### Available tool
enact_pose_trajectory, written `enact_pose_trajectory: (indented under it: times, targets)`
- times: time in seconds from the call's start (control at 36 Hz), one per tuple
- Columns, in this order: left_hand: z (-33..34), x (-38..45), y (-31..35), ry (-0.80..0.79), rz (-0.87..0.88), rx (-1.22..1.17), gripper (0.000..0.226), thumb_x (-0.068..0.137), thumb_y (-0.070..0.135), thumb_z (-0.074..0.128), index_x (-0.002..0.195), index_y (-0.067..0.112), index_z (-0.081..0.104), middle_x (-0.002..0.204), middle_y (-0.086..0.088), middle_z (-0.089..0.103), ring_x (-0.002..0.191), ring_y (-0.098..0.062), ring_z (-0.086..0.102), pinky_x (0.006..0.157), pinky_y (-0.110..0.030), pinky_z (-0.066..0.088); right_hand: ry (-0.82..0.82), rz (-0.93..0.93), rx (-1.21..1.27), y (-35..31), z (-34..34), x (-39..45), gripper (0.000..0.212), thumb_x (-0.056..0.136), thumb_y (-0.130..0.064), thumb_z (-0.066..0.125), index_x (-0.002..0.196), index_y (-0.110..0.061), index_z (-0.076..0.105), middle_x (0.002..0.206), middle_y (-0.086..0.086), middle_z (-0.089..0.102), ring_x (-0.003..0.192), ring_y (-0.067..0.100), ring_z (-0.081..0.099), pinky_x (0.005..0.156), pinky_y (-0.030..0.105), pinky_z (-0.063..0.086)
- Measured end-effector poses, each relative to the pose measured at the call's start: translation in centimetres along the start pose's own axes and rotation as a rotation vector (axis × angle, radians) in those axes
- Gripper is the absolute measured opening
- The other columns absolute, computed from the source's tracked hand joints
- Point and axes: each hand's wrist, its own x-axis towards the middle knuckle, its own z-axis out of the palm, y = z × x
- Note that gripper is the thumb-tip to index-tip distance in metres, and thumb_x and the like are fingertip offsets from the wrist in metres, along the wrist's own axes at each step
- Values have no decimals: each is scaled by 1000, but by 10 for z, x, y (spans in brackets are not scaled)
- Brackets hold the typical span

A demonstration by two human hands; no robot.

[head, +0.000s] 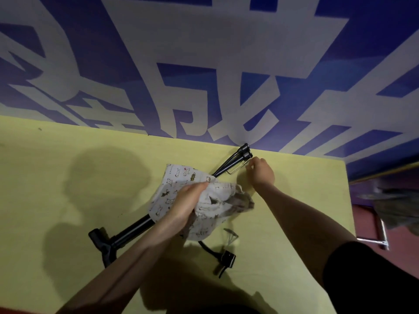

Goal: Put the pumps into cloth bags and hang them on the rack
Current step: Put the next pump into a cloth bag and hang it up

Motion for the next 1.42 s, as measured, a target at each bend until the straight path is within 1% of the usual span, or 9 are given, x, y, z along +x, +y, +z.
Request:
enact_pose_trajectory:
  times: [0.22, 0.31, 0.39, 0.61, 0.78, 0.92, 1.11, 1.25, 1.42]
  targets:
    - [5, -6, -11, -1, 53, 65, 23, 102, 25, 42, 96, 30, 64, 93, 11, 70, 80, 5, 66, 63, -6, 45, -206, -13, -263, -4, -7, -10, 25, 91, -18, 50, 104, -3, 66, 104, 13, 66, 99, 32, 62, 73, 28, 42]
    - [9, -11, -15, -28, 29, 115, 21, 101, 22, 43, 102, 25, 63, 98, 8, 69, 93, -6, 65, 78, -15, 50, -263, 5, -238, 4, -7, -23, 24, 88, -27, 59, 94, -7, 70, 90, 7, 65, 86, 26, 62, 72, 27, 45]
    - [13, -22, -14, -46, -6, 58, 27, 101, 20, 41, 118, 14, 61, 105, -7, 72, 99, -23, 68, 94, -43, 52, -334, 98, -87, 15, -2, -37, 28, 90, -31, 57, 86, -6, 69, 80, 7, 61, 77, 24, 57, 70, 27, 43]
    - [15, -55, -16, -67, -3, -103, 26, 100, 10, 40, 108, 18, 64, 90, 0, 76, 90, -16, 71, 86, -39, 54, 118, 112, 675, 1, -22, -113, 16, 95, -10, 47, 80, -7, 53, 79, 12, 57, 75, 25, 52, 66, 32, 40]
    - [25, -82, -15, -8, 36, -188, 26, 100, 12, 44, 119, 12, 62, 108, -9, 72, 100, -23, 68, 89, -38, 54, -216, -156, 884, -41, -31, -185, 26, 97, 2, 42, 76, -12, 50, 67, -4, 61, 60, 5, 55, 63, 18, 45]
    - [26, -106, -18, 121, 121, -372, 51, 97, 24, 54, 144, 13, 39, 138, -11, 52, 125, -28, 52, 110, -47, 38, -285, -236, 829, -44, -24, -217, 19, 97, -1, 41, 82, -8, 51, 73, -4, 61, 64, 1, 54, 67, 17, 43]
    - [9, -136, -44, 111, 265, -406, 67, 73, 53, 77, 129, 20, 60, 127, -7, 65, 117, -25, 61, 107, -50, 42, -347, -361, 756, -36, -28, -250, 19, 97, -4, 46, 84, -16, 52, 75, -7, 56, 67, 3, 51, 67, 18, 39]
    - [15, -157, -53, 85, 319, -365, 17, 93, 30, 59, 108, 31, 66, 115, 3, 70, 112, -16, 63, 106, -40, 43, -390, -402, 656, -34, -27, -264, 13, 95, -11, 55, 84, -19, 55, 73, -1, 55, 66, 15, 48, 63, 27, 38]
    - [20, -175, -64, 72, 367, -337, 22, 93, 32, 60, 111, 26, 71, 116, -3, 71, 114, -22, 64, 99, -42, 48, -406, -407, 387, -29, -25, -266, 26, 86, -9, 63, 73, -30, 55, 84, -2, 64, 84, 18, 63, 83, 33, 49]
